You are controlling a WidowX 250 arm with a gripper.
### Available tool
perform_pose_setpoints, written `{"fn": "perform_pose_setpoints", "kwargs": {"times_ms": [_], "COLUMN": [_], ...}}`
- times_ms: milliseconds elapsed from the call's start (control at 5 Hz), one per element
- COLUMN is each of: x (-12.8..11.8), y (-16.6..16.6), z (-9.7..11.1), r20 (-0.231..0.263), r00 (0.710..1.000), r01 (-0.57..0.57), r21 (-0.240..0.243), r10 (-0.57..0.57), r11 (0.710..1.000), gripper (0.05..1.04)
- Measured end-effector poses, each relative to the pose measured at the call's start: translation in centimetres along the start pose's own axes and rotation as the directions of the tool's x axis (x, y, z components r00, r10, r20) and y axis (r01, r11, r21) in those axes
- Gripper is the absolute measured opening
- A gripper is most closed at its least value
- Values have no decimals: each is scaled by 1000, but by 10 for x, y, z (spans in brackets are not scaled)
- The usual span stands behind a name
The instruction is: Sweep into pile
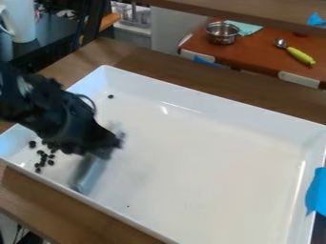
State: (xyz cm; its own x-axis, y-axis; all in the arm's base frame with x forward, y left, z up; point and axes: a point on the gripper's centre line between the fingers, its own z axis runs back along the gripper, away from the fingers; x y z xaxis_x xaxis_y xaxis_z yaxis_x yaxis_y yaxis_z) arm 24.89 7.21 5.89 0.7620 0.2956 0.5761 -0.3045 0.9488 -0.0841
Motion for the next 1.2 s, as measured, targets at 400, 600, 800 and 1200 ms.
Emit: {"fn": "perform_pose_setpoints", "kwargs": {"times_ms": [400,600,800,1200], "x": [22,26,32,59], "y": [49,61,50,-21], "z": [-5,-4,-1,20], "r20": [-41,-34,-54,-148], "r00": [998,998,998,984], "r01": [40,53,-11,-101], "r21": [47,67,41,-22], "r10": [-39,-51,13,96], "r11": [998,996,999,995], "gripper": [370,370,370,370]}}
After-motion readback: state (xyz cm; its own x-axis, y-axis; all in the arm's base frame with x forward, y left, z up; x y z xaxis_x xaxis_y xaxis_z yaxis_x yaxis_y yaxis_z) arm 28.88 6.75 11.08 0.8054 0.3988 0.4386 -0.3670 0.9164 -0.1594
